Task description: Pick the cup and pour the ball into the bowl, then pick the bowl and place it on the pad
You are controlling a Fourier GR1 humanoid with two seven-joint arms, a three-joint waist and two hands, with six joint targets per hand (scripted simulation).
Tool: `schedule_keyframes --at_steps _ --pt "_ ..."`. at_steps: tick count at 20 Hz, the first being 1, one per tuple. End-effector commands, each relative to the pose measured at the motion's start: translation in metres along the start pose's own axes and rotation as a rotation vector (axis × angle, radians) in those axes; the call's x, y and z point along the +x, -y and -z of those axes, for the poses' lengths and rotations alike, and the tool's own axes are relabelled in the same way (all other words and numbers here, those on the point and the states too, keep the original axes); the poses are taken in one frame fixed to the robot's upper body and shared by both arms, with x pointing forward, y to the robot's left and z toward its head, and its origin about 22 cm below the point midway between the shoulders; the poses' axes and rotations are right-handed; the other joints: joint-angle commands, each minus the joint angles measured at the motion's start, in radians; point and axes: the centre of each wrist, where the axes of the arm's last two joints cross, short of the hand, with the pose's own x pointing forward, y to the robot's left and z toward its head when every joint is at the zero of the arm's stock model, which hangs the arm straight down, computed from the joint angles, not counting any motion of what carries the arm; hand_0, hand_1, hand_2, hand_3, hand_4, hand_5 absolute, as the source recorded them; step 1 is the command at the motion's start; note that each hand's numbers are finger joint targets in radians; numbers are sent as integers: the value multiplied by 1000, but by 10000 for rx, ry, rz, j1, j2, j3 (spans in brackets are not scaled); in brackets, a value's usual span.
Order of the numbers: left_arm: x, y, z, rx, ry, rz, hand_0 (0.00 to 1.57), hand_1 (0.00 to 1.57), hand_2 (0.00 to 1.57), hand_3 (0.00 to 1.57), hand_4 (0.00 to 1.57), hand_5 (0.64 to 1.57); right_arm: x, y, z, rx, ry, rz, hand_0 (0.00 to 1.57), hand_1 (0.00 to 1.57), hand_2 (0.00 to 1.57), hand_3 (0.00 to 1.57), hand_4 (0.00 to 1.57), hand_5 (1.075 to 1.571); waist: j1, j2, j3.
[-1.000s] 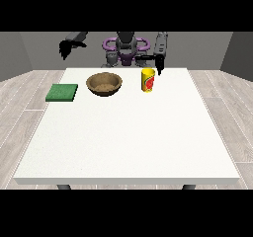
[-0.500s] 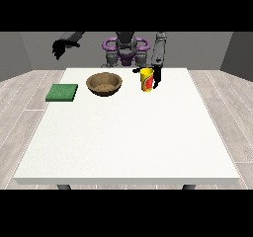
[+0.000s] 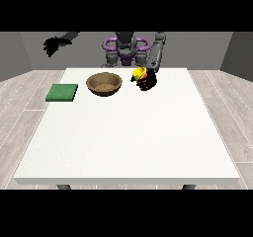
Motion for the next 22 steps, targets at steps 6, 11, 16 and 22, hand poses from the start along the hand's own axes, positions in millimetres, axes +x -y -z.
schedule_keyframes --at_steps 6,11,16,22 --pt "24 24 36 -1241 60 3811 1320 1320 1571 1571 1232 1552 8 13 18 -578 -1696 -104 0 0 0 0 495 1571 437 -1890 -4" --pt "19 10 63 -1927 1085 7522 1313 1313 1571 1571 1199 1559 8 3 36 -607 -1703 -408 0 0 0 0 586 1567 422 -2017 34" --pt "46 42 87 -2981 1170 9997 1169 1169 1571 1354 1060 1569 -16 17 11 -1293 -2988 -265 0 0 0 0 639 1565 1003 -2980 41" --pt "80 94 83 -3589 1119 11508 914 914 1571 1248 1052 1569 -13 33 6 -1608 -3139 -349 0 0 0 0 636 1562 1230 -3216 -7"
